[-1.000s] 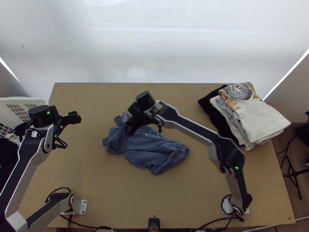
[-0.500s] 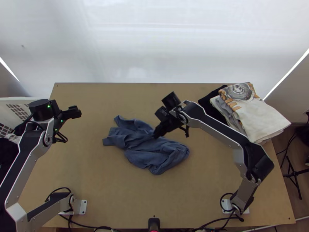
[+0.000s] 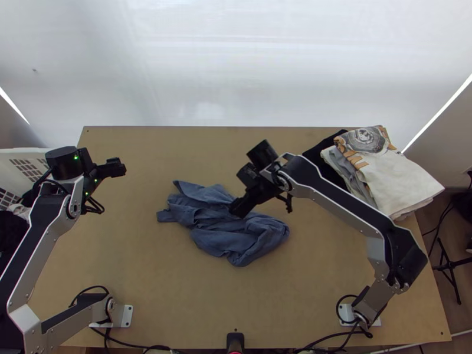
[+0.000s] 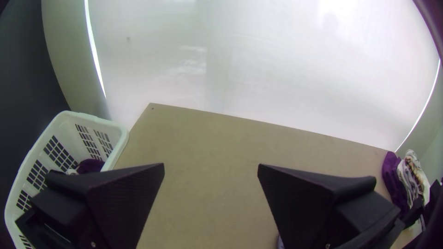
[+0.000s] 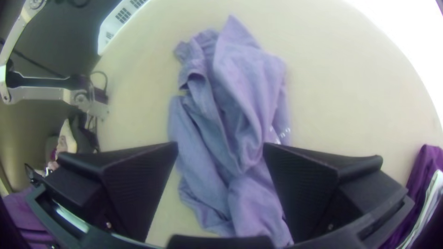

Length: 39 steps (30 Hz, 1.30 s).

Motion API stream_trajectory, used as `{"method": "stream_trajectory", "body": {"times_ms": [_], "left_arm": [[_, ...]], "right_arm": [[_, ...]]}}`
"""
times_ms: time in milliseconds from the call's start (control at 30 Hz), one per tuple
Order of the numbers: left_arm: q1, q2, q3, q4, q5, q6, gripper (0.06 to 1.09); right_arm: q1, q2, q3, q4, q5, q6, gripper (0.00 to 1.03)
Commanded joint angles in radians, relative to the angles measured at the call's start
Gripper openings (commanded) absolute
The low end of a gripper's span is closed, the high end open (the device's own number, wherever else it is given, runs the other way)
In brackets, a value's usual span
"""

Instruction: Fold the t-shirt

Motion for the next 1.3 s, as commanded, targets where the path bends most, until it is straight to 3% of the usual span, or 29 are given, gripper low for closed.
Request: {"method": "stream_trajectory", "body": {"times_ms": [0, 67, 300, 433, 1267], "left_arm": [[-0.002, 0.003, 0.004, -0.004, -0.001, 0.001, 1.04], [-0.001, 0.003, 0.004, -0.004, -0.001, 0.001, 1.04], [-0.001, 0.004, 0.004, 0.0, -0.001, 0.001, 1.04], [0.001, 0.004, 0.006, 0.004, -0.001, 0.001, 1.04], [0.005, -0.005, 0.018, -0.018, -0.001, 0.001, 1.04]], "right_arm": [[0.092, 0.007, 0.121, 0.074, 0.014, -0.032, 0.71], [0.114, 0.019, 0.119, 0.128, 0.014, -0.05, 0.62], [0.169, 0.095, 0.09, 0.232, 0.09, -0.23, 0.61], [0.171, 0.144, 0.086, 0.267, 0.115, -0.279, 0.61], [0.129, 0.251, 0.053, 0.364, 0.161, -0.307, 0.61]]}}
